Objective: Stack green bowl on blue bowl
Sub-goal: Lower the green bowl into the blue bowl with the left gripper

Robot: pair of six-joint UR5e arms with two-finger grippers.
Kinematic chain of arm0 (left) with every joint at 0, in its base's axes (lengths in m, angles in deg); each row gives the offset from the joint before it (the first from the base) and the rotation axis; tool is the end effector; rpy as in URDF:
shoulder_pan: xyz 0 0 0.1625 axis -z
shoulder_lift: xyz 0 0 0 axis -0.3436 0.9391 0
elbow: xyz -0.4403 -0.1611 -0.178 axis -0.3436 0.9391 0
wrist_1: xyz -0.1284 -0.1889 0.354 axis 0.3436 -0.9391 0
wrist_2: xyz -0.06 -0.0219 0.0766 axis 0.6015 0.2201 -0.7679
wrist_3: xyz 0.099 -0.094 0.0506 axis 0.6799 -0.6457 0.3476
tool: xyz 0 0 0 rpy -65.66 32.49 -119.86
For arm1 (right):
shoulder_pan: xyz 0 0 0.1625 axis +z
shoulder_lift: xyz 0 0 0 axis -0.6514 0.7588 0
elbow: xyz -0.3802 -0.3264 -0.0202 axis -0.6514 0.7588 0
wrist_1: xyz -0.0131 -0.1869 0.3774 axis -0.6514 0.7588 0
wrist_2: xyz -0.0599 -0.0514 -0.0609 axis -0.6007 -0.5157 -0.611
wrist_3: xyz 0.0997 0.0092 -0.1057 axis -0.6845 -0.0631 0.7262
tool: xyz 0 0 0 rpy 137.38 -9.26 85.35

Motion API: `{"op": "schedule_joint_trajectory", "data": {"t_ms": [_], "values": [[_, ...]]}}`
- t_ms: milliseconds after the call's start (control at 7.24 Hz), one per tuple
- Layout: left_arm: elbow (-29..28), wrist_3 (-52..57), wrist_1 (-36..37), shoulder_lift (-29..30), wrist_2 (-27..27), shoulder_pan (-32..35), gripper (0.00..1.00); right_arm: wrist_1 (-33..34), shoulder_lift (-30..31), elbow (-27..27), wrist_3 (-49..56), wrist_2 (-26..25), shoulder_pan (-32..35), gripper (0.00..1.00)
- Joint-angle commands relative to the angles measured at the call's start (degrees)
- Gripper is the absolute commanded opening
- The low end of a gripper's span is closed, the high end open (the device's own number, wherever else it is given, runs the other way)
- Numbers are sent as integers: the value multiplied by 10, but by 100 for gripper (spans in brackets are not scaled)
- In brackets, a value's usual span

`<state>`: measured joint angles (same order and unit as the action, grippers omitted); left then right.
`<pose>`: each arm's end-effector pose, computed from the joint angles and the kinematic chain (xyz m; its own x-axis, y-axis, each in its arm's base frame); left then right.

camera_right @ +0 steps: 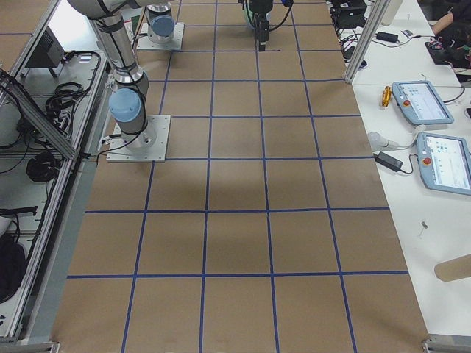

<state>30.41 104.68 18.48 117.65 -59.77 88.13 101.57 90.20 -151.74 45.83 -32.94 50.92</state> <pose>0.0715 -0.5156 0.3131 -0.1282 0.9917 0.0072 0.9908 0.1277 0.0455 0.1234 -0.5153 0.5884 -0.9800 -0.1073 0.1677 -0.1134 0.9932 -0.0269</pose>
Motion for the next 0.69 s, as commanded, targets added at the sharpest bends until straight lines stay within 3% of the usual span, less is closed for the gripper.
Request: {"op": "schedule_joint_trajectory", "data": {"t_ms": [0, 553], "values": [[-1, 0, 0, -3, 0, 0, 81, 0, 0, 0, 0, 0, 0, 100], [-18, -25, -4, -14, 2, 2, 81, 0, 0, 0, 0, 0, 0, 100]]}}
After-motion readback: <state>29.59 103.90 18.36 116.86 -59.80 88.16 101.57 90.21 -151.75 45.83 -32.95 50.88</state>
